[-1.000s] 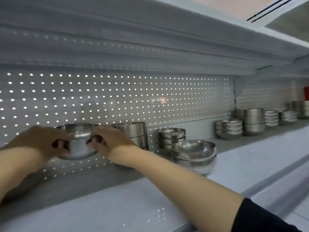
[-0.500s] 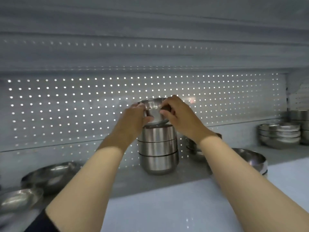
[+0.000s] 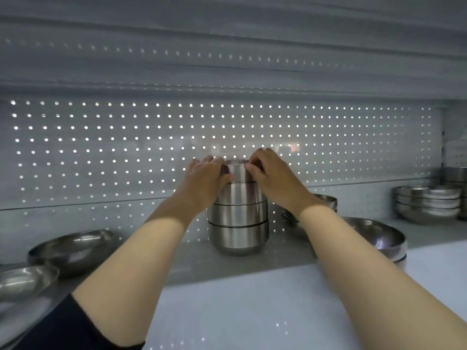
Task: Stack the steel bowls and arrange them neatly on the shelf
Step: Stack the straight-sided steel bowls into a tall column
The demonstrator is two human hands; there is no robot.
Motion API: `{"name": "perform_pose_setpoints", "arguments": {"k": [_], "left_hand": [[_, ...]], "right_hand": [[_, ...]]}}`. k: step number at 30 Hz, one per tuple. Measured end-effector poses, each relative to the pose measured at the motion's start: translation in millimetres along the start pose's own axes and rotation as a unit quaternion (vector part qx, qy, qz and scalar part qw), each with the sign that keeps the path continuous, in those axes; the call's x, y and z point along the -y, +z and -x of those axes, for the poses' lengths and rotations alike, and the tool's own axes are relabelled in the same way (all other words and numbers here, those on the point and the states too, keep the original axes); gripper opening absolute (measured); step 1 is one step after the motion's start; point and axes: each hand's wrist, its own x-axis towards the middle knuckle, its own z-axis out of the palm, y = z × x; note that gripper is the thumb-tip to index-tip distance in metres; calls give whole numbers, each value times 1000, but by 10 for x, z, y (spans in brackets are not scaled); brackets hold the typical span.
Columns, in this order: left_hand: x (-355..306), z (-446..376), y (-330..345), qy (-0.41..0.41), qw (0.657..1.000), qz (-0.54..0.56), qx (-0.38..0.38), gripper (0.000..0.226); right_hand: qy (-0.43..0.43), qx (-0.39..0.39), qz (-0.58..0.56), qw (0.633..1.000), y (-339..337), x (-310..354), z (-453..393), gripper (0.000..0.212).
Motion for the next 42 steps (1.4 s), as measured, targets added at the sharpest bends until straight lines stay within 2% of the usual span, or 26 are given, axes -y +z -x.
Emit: {"name": "perform_pose_setpoints", "arguments": {"k": [13,19,26,30,33,38,42], "left_hand": [[10,-55,73,-23,1000,6,-6,40],[-11,-140,30,-2,1000,-5,-6,40],[48,-133,87,6,1000,-2,-15,38],[26,-89,58,-20,1000,17,-5,34],[23,11,-151,-43,997,61,16,36],[312,427,-802,-66,997,10,44,26],[714,1150,-1388,-104,992,-48,56,18]], "right_hand": [[33,-9,-22,999,29,35,3,17],[59,-17,-48,997,12,46,-31,17],[50,-5,-26,998,19,35,-23,18],[43,-5,-13,999,11,46,-3,23],[32,-21,-9,999,-2,71,11,25],[-31,-62,-29,997,-43,282,67,23],[-79,-23,-63,995,21,665,179,12]]}}
